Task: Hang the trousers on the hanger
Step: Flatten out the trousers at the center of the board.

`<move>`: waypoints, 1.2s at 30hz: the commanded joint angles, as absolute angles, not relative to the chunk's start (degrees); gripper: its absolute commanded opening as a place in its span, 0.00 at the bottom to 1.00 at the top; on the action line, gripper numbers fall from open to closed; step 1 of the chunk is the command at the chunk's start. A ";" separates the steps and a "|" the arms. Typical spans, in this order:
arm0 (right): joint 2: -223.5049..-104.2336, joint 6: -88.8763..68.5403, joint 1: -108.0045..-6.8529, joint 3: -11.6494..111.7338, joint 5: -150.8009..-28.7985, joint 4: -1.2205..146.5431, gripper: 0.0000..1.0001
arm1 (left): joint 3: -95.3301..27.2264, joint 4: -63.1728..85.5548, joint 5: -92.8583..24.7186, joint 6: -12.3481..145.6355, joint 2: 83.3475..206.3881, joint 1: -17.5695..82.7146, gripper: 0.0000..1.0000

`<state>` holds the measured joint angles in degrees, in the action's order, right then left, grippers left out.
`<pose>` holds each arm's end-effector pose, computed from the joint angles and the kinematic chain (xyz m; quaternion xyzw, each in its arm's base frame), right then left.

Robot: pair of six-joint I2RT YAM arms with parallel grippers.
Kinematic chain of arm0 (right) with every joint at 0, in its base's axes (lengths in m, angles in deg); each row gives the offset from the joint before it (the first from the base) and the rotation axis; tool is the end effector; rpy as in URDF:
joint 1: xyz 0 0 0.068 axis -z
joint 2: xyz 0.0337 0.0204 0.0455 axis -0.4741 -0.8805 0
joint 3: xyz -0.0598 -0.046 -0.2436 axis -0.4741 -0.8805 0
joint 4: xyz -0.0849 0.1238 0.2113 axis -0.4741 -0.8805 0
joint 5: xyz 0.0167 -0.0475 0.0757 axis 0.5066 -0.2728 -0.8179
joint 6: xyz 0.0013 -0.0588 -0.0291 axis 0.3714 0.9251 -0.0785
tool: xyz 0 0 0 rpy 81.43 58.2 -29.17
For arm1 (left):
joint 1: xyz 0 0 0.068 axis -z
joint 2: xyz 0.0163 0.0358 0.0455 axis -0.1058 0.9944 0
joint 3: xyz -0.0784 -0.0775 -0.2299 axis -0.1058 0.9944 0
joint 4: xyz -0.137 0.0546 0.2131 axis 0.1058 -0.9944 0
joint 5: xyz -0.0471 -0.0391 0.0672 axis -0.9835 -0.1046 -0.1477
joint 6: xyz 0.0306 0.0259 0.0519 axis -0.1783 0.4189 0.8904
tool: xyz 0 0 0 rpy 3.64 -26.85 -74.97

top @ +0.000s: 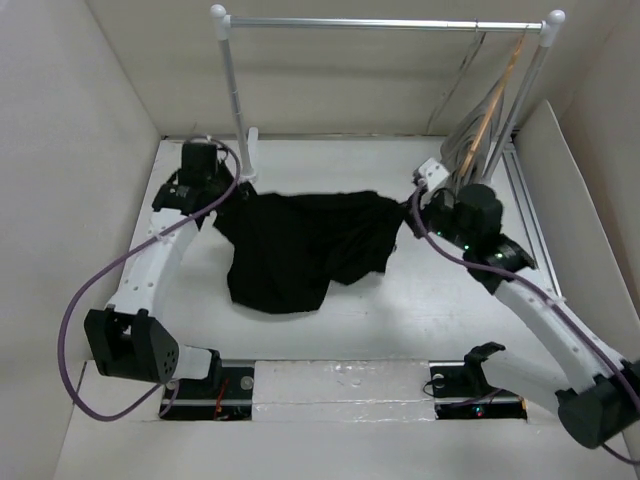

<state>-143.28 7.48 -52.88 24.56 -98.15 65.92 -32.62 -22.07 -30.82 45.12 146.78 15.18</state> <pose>0.2363 0.1236 0.3052 -0.3214 0.7366 0.1814 0.5667 0.3085 -0.0540 0.3081 -0.1676 0.8813 -0.1950 0.3964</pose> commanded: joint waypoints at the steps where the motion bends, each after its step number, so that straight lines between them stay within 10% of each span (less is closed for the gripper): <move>1: -138.94 11.30 -51.87 39.64 -85.87 57.82 0.00 | -54.23 -23.96 -27.30 44.56 146.70 12.68 0.00; 9: -139.50 19.76 -55.37 62.15 -79.97 48.31 0.00 | -81.41 -28.88 -31.79 42.19 153.23 2.21 0.00; 20: -110.84 -3.16 -55.37 26.18 -73.54 24.40 0.00 | -26.86 -32.37 -14.24 38.16 122.82 4.22 0.00; 28: -110.91 -4.07 -55.37 32.76 -76.62 12.18 0.00 | -33.08 -37.15 -8.73 37.60 122.37 4.84 0.00; 32: -114.42 -0.19 -55.37 34.43 -77.24 5.51 0.00 | -29.20 -29.06 -15.79 44.47 125.00 4.84 0.37; 34: -115.13 0.16 -55.37 35.92 -76.71 -0.03 0.00 | -29.64 -27.39 -11.87 44.04 126.85 4.84 0.33; 36: -114.52 0.95 -55.37 36.81 -77.32 -4.32 0.00 | -30.70 -27.38 -6.76 41.94 126.86 4.84 0.05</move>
